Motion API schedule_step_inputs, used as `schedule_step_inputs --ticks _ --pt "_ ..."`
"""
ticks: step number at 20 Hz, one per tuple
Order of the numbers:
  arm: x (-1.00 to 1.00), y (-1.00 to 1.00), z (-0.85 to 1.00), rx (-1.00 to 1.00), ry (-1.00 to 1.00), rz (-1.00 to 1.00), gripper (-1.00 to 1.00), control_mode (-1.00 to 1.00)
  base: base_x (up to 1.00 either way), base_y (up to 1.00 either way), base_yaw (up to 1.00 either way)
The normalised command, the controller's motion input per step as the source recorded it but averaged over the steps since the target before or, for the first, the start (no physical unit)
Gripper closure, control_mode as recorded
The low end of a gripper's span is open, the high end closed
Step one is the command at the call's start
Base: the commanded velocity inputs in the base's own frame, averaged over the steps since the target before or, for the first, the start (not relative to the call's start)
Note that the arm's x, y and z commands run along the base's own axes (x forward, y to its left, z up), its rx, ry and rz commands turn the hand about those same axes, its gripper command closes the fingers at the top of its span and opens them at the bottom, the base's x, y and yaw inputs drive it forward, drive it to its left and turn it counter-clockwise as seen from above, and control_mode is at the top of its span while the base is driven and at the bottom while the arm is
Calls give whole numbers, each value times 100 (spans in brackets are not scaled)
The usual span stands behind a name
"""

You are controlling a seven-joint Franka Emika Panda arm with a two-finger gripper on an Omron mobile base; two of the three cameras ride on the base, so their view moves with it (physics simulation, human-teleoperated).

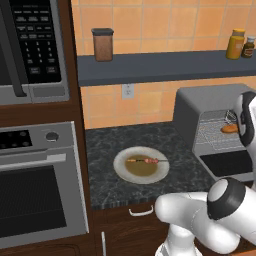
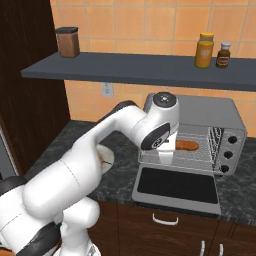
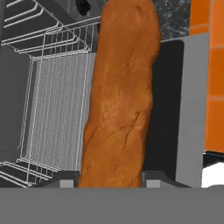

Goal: Pick up the kebab skewer and baguette bread, and place them inside the toaster oven. Close the toaster oven door and start by setting the timer.

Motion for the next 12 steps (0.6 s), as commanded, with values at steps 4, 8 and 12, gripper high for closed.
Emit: schedule_step_inputs --ticks 4,8,12 --pt "23 -20 -18 0 -2 0 100 -100 0 0 0" --pt "27 -34 0 1 -1 0 100 -100 0 0 0" --pt "28 -25 0 0 0 0 100 -100 0 0 0"
